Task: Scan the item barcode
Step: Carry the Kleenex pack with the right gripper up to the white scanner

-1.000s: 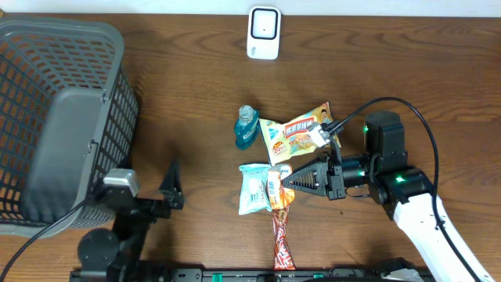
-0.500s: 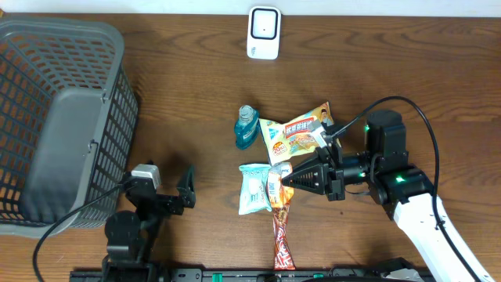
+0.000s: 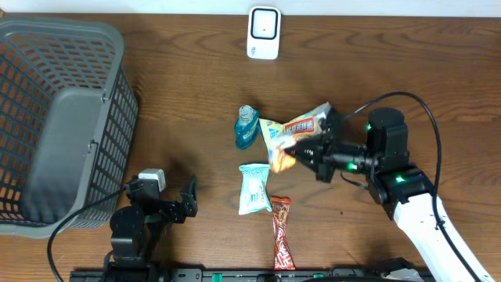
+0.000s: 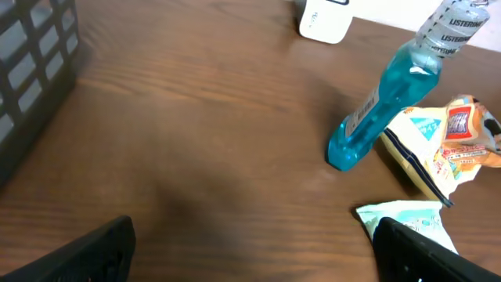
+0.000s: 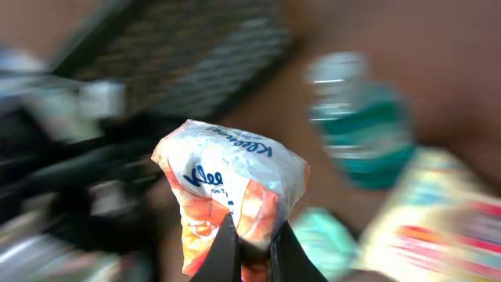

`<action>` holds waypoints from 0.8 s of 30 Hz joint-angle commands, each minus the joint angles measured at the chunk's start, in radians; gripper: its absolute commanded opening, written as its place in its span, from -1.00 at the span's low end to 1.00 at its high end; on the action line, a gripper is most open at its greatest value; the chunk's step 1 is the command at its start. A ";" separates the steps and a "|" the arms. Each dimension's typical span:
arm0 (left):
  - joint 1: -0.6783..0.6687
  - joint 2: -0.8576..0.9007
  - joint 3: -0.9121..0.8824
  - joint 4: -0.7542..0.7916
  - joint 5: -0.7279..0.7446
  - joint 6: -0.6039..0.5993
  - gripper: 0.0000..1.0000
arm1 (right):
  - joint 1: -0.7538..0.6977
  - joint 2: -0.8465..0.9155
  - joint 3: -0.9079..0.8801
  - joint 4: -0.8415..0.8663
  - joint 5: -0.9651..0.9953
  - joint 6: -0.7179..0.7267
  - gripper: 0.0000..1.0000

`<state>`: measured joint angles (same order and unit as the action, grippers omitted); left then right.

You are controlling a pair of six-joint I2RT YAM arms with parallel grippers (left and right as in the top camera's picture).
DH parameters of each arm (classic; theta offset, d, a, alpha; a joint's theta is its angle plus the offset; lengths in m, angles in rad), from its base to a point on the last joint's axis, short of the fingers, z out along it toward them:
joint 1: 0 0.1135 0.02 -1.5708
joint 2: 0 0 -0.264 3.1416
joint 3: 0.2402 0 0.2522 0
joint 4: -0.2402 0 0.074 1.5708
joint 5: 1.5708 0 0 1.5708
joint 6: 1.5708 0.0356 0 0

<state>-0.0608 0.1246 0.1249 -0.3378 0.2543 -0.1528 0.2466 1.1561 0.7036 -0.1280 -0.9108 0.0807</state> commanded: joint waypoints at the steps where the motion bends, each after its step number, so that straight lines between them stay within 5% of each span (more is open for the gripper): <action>1: -0.003 -0.001 -0.003 -0.029 0.008 -0.002 0.93 | 0.004 -0.010 0.002 0.011 0.393 -0.042 -0.98; 16: -0.003 -0.001 -0.003 -0.029 0.008 -0.002 0.93 | 0.008 0.175 0.051 0.311 0.674 -0.182 -0.98; 24: -0.003 -0.001 -0.003 -0.029 0.008 -0.002 0.93 | 0.143 0.598 0.569 0.113 1.001 -0.500 -0.98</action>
<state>-0.0608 0.1257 0.1261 -0.3447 0.2573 -0.1528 0.3397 1.6325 1.0756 0.0303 -0.1005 -0.2298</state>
